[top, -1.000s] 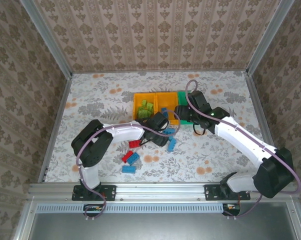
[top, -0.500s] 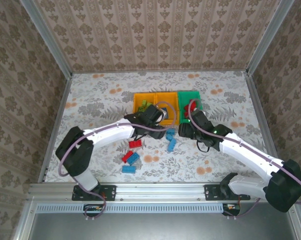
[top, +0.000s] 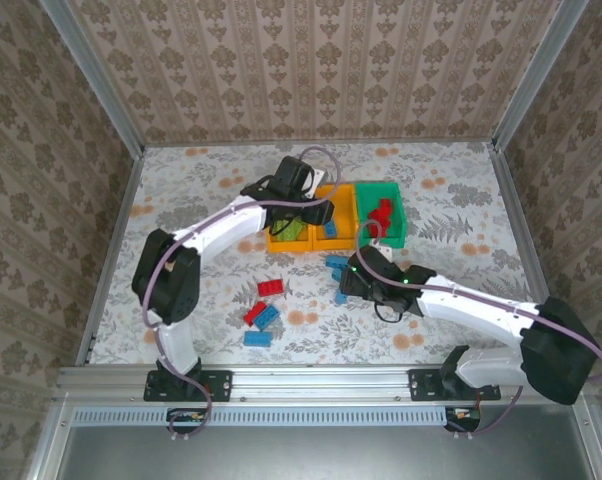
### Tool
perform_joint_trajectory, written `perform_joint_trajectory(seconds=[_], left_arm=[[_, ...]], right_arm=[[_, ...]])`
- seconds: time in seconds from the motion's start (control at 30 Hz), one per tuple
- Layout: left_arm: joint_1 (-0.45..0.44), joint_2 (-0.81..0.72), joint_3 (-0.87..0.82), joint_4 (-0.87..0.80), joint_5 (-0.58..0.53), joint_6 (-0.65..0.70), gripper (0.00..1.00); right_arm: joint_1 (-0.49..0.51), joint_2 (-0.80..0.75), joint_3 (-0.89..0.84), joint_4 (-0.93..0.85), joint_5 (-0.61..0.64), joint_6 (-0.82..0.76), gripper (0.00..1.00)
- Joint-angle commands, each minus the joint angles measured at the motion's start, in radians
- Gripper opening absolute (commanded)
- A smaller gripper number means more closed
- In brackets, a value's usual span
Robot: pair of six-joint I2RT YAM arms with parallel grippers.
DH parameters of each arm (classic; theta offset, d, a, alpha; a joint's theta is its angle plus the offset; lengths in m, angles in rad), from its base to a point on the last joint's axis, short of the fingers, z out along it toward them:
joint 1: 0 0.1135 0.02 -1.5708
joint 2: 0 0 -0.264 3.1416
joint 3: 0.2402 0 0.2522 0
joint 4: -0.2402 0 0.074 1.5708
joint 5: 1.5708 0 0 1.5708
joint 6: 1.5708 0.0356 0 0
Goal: Sort the legos into containers by color
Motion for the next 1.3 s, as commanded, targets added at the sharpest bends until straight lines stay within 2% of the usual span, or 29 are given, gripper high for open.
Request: perform_joint_trajectory(seconds=[0.0,0.23,0.43,0.53,0.57,0.63,0.7,0.8,0.93,1.03,1.27], left_arm=[[0.010,0.065,0.077,0.013,0.128,-0.005,0.55],[0.028,0.123,0.114,0.055,0.206,-0.052,0.58],[0.028,0.134,0.114,0.051,0.218,-0.074,0.72],[0.028,0.118,0.097,0.053,0.216,-0.081,0.77],[0.028,0.110,0.089,0.053,0.211,-0.082,0.80],[0.028,0.087,0.071,0.052,0.197,-0.082,1.00],[0.029,0.068,0.050,0.052,0.179,-0.088,1.00],[0.029,0.032,0.004,0.068,0.161,-0.112,1.00],[0.029,-0.059,-0.092,0.112,0.116,-0.139,1.00],[0.030,-0.143,-0.166,0.118,0.076,-0.132,1.00],[0.030,-0.335,-0.364,0.065,-0.016,-0.090,1.00]], right_arm=[[0.032,0.069,0.052,0.020,0.020,0.051,0.74],[0.050,0.211,0.113,-0.021,-0.027,0.065,0.68],[0.049,0.301,0.160,-0.032,-0.033,0.042,0.62],[0.048,0.347,0.182,-0.042,-0.036,0.033,0.53],[0.048,0.356,0.184,-0.039,-0.038,0.033,0.47],[0.047,0.358,0.179,-0.030,-0.039,0.032,0.36],[0.048,0.345,0.174,-0.027,-0.034,0.029,0.27],[0.047,0.296,0.180,-0.053,-0.011,0.010,0.19],[0.020,0.191,0.204,-0.093,0.013,-0.044,0.18],[-0.043,0.147,0.231,-0.097,-0.014,-0.101,0.17],[-0.198,0.216,0.353,-0.053,-0.105,-0.239,0.17]])
